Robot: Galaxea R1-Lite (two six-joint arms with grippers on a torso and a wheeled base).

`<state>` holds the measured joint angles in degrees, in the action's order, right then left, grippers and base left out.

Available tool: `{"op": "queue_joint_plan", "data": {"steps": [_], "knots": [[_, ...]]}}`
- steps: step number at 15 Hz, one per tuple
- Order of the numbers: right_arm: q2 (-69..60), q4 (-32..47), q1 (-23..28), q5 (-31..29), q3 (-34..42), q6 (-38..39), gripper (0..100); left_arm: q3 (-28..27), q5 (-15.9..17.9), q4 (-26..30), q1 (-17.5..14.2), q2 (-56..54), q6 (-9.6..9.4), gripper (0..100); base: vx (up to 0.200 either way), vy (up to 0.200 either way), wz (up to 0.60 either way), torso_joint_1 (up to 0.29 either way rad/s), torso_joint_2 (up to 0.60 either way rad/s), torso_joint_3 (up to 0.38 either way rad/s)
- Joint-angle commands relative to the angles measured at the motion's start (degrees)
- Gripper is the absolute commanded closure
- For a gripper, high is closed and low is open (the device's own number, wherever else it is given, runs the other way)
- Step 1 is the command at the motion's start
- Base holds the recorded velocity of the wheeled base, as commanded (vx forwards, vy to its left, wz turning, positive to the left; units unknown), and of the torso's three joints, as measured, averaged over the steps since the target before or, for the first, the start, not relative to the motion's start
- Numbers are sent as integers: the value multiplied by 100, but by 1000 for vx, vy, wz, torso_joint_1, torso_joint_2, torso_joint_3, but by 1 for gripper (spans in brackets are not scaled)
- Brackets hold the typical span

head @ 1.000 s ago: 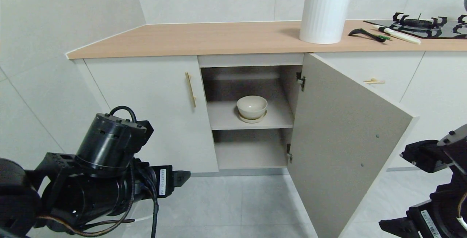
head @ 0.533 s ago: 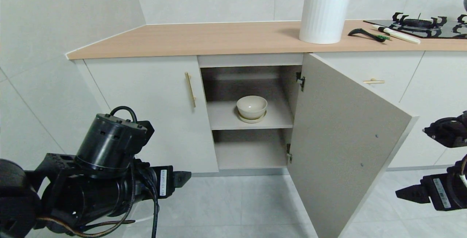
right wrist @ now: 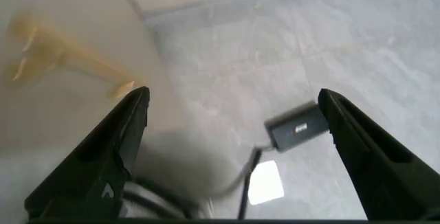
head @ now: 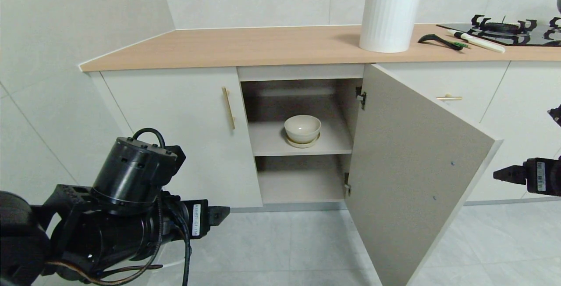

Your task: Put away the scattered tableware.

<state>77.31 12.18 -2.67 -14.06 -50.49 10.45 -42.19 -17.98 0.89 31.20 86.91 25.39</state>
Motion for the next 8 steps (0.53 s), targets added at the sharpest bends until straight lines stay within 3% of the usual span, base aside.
{"op": "queue_joint_plan", "data": {"steps": [1,3,8], "knots": [[399,-673,214,-1,-13,230,0,0,-4,-1,1,2,1,0,0,0,0,0,0,0],[530,-1112,241,-9,-13,502,0,0,-4,-1,1,-7,1,0,0,0,0,0,0,0],[601,-1139,91,26,40,529,0,0,-4,-1,1,-25,1,0,0,0,0,0,0,0]]}}
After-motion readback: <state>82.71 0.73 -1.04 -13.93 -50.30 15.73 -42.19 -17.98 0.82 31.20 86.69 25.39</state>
